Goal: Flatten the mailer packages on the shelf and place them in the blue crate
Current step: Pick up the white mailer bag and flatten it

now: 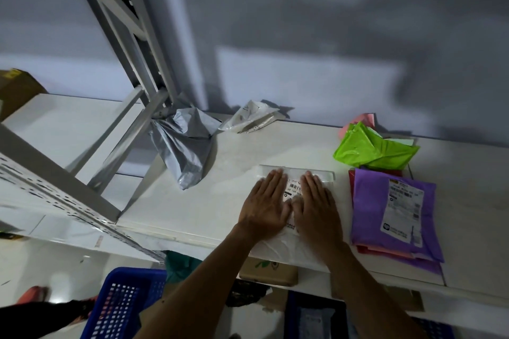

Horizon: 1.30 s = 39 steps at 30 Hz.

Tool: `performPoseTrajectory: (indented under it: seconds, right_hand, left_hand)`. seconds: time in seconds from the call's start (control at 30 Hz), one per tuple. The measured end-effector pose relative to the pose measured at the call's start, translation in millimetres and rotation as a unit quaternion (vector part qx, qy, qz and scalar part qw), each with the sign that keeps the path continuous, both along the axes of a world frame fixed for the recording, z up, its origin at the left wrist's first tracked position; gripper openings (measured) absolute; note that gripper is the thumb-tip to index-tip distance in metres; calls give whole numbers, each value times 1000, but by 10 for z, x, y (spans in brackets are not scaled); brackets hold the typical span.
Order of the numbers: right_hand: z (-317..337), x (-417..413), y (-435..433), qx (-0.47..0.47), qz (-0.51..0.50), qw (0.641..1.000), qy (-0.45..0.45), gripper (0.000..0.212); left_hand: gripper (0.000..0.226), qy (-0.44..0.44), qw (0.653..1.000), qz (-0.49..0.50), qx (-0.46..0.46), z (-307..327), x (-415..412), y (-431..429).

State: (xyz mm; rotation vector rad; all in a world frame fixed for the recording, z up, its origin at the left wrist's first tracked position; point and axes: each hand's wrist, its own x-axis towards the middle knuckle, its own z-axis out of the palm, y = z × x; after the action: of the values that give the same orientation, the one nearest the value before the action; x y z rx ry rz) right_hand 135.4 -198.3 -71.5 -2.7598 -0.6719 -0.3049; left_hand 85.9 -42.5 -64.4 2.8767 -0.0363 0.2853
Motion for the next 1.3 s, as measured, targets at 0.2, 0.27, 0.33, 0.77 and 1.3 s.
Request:
performPoseTrajectory:
  seconds: [0.2,0.27,0.33,0.77,1.3]
  right_hand:
    - [3,47,-17,55,-90,994,26,62]
    - [2,44,3,60,-96,993,24,61]
    - [-1,44,3,54,-96,994,20,60]
    - [-126,72,-62,54,-40,997,-41,52]
    - [-89,-628,-326,-21,84,996,-30,53]
  left_hand:
    - [90,28,995,92,-16,-25,-21,12]
    - [91,38,995,90,-12,-31,-27,18]
    - [90,42,996,83,-12,-36,-19,28]
    - [63,34,999,25,1,-21,-676,-341]
    - [69,65,997,39,2,58,-709,-248]
